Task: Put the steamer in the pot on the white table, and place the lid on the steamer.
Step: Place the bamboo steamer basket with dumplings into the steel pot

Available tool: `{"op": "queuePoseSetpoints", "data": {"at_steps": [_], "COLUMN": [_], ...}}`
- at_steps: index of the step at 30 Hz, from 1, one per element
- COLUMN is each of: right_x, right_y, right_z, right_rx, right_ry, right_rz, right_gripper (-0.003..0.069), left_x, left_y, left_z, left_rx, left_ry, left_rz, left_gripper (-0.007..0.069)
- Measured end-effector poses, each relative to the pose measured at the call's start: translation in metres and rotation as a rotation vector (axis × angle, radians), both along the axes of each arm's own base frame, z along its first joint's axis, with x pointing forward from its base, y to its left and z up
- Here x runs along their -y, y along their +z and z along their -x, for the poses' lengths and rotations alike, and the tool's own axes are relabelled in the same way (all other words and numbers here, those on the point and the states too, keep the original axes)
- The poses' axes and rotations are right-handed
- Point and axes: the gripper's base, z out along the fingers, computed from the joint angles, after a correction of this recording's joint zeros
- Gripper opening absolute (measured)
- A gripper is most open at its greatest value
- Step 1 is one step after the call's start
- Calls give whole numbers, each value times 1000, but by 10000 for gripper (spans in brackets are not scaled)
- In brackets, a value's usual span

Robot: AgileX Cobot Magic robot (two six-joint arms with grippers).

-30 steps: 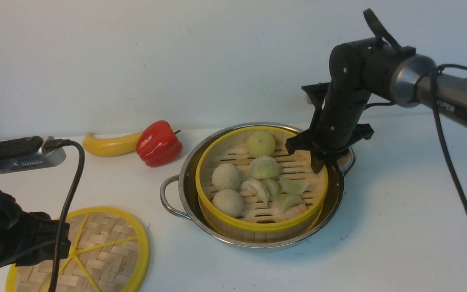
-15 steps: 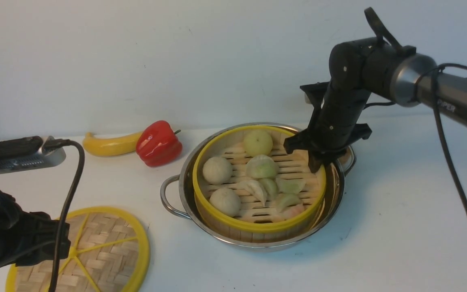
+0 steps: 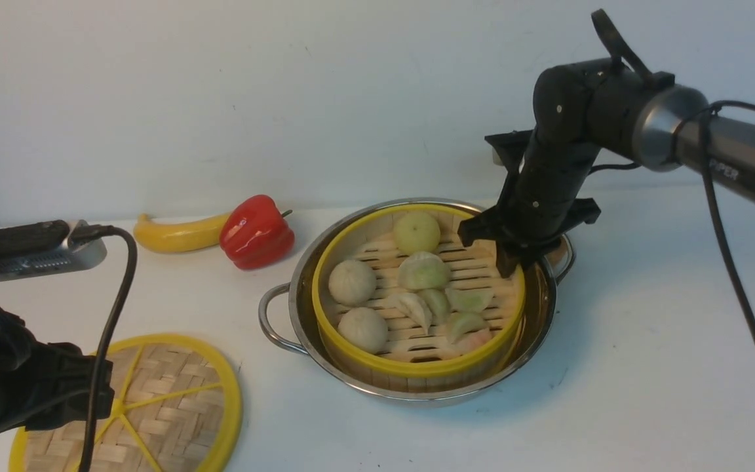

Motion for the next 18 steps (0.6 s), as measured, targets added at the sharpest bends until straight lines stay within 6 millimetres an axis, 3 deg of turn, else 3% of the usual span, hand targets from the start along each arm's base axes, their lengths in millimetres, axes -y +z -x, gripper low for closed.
{"op": "queuePoseSetpoints", "data": {"at_steps": [9,18], "right_x": [0,0], "right_y": [2,10], "right_z": [0,1], "right_rx": [6,24], "right_ry": [2,-2], "right_rz": [2,-17], "right_gripper": [133,288], "left_x": [0,0], "left_y": [0,0], "left_z": [0,1], "left_rx": [-1,-12], "left_ry": [0,-5], "left_rz": [0,2], "left_gripper": [242,242]}}
